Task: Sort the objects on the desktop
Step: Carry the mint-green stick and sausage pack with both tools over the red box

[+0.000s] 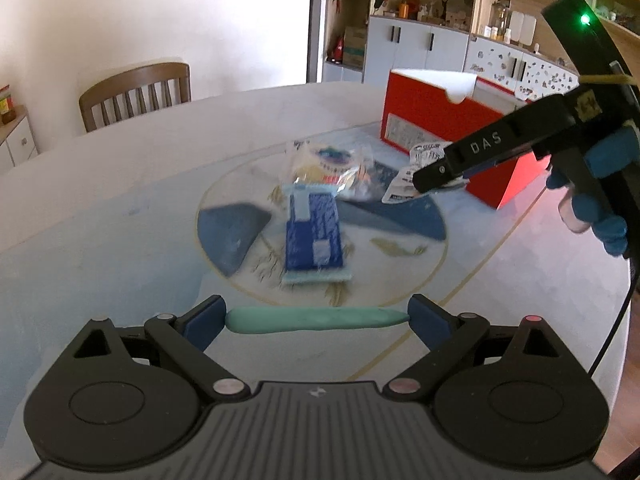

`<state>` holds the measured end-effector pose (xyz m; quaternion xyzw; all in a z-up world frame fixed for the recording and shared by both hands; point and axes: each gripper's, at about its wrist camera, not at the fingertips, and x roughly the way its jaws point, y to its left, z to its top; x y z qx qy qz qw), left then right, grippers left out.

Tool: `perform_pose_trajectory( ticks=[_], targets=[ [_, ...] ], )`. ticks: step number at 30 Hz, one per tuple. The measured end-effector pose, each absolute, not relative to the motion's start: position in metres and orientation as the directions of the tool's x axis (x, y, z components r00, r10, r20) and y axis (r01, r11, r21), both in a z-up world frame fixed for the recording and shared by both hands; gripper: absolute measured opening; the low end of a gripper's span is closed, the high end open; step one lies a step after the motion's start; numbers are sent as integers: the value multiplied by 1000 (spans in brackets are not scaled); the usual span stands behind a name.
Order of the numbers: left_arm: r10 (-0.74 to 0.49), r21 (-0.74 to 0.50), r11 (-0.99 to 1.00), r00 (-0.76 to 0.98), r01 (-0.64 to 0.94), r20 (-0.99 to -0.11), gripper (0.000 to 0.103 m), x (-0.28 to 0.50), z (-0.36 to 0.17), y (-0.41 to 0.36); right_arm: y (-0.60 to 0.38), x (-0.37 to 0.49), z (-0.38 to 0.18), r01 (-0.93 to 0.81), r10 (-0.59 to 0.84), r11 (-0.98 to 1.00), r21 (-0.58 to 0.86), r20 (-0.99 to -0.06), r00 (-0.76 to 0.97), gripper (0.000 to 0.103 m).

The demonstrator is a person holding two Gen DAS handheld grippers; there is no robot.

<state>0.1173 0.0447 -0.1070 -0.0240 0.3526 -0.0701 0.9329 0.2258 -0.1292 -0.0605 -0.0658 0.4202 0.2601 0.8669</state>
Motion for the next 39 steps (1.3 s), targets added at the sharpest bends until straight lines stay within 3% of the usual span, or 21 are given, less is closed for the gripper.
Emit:
perform_pose_trajectory(
  ticks=[39],
  targets=[
    [-179,-42,982,818,186,-546,98,198,9,-68,-260,256,27,-536,528,815,219,-661,533,45]
  ],
)
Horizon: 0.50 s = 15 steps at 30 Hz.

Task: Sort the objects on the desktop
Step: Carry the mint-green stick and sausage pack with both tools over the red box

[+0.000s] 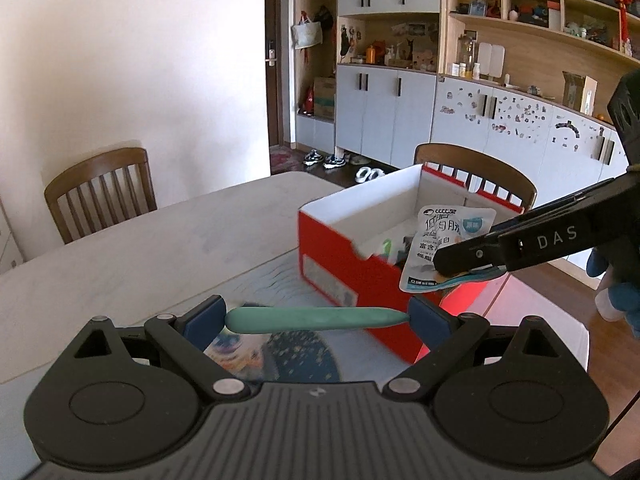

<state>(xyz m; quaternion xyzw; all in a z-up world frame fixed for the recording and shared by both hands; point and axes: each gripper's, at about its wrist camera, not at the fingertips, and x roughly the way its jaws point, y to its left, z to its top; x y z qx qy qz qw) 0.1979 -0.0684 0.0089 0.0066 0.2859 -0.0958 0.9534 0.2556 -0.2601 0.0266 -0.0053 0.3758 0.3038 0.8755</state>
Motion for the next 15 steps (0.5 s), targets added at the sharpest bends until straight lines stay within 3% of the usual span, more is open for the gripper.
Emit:
perform_pose_trajectory(
  ticks=[15],
  targets=[
    [-207,-21,972,810,234,-548,98,243,16,-142,-330,299,30,-515,519,828,219,-648,558,45]
  ],
)
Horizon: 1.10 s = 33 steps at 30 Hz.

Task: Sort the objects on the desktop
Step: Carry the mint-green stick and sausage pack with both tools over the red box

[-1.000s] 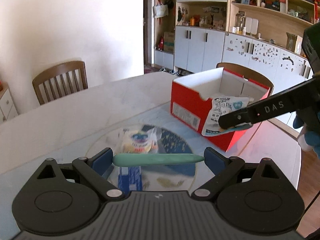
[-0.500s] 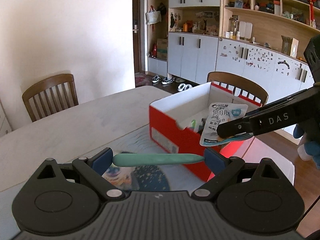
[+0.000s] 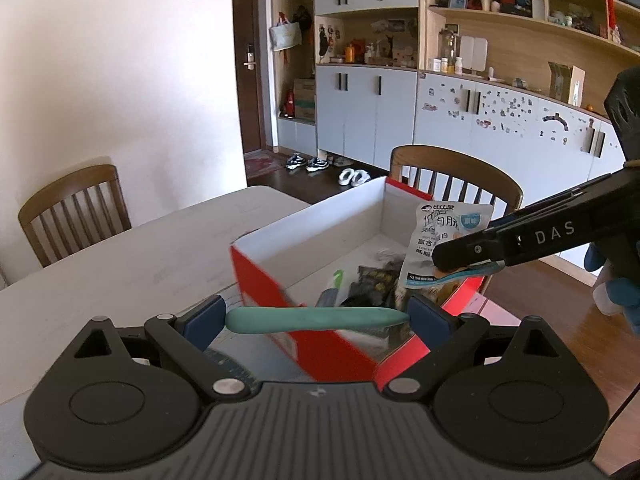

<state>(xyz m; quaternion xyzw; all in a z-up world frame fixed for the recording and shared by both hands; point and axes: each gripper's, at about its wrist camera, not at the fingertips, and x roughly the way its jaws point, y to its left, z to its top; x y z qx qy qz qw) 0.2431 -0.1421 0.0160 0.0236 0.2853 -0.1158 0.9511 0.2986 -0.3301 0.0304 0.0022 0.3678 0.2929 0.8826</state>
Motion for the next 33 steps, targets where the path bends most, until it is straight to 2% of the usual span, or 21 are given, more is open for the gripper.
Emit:
perform_pose_trajectory(
  ticks=[11,33],
  targets=[
    [-221,6,962,796,271,-564,98,286,10,-178,-359,345,24,-499,502,840,214,-655,565,45],
    [-226,-13,954,687,301,-691,98,371,-28,-212,-343,427,-18,-492,467,846,206,-734,494,45]
  ],
)
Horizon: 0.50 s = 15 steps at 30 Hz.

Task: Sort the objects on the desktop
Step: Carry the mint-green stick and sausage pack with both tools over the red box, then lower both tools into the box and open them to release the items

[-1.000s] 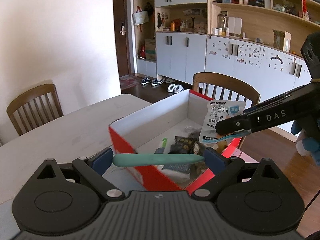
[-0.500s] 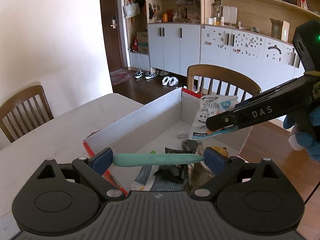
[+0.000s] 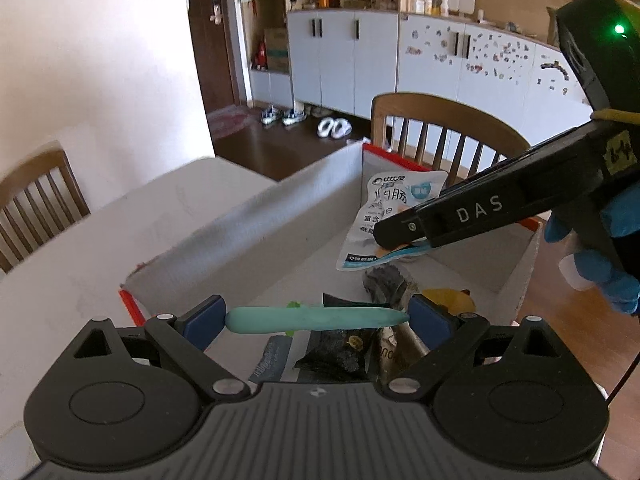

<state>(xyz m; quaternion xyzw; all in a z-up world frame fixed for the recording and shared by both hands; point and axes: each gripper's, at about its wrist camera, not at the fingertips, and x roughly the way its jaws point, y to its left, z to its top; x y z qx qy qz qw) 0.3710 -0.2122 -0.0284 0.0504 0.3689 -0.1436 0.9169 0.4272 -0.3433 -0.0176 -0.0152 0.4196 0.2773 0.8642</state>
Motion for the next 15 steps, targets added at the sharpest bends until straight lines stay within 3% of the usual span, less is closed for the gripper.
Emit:
perform_pose_trajectory(
  ticks=[15],
  targets=[
    [-253,-95,952,579,289,-775,98,414,-48,-212,-313,452,-42,-565,400,819,99,-805,439,45]
  ],
)
